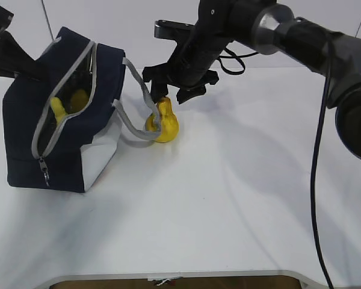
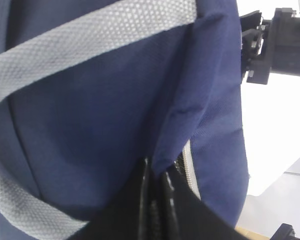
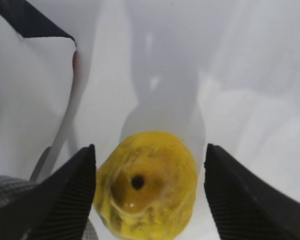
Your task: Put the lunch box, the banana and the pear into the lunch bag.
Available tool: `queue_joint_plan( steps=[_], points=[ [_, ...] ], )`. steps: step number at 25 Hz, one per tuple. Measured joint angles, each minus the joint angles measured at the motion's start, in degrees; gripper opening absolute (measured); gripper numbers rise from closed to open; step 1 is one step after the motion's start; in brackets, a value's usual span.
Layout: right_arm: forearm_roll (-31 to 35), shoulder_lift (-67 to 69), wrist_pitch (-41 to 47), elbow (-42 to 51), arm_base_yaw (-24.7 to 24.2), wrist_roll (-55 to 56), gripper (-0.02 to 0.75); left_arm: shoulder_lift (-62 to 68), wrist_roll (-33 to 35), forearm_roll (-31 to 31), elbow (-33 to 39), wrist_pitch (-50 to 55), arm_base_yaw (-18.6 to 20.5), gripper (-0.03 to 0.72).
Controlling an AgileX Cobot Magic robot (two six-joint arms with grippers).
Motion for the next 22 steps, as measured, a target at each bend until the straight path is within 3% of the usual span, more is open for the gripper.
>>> queue_joint_plan(
  steps=[6, 16, 22],
  points=[
    [0.7, 0.1, 1.0, 0.0, 0.0, 0.0, 0.530, 0.0, 0.0, 0.1, 0.0, 0.0, 0.0, 0.003],
    [1.7, 1.1, 2.3, 0.0, 0.0, -0.1, 0.439, 0.0, 0.0, 0.2, 0.0, 0.0, 0.0, 0.003],
    [1.9, 1.1, 2.3, -0.1, 0.0, -0.3, 0.293, 0.0, 0.0, 0.2, 0.0, 0.0, 0.0, 0.003]
  ],
)
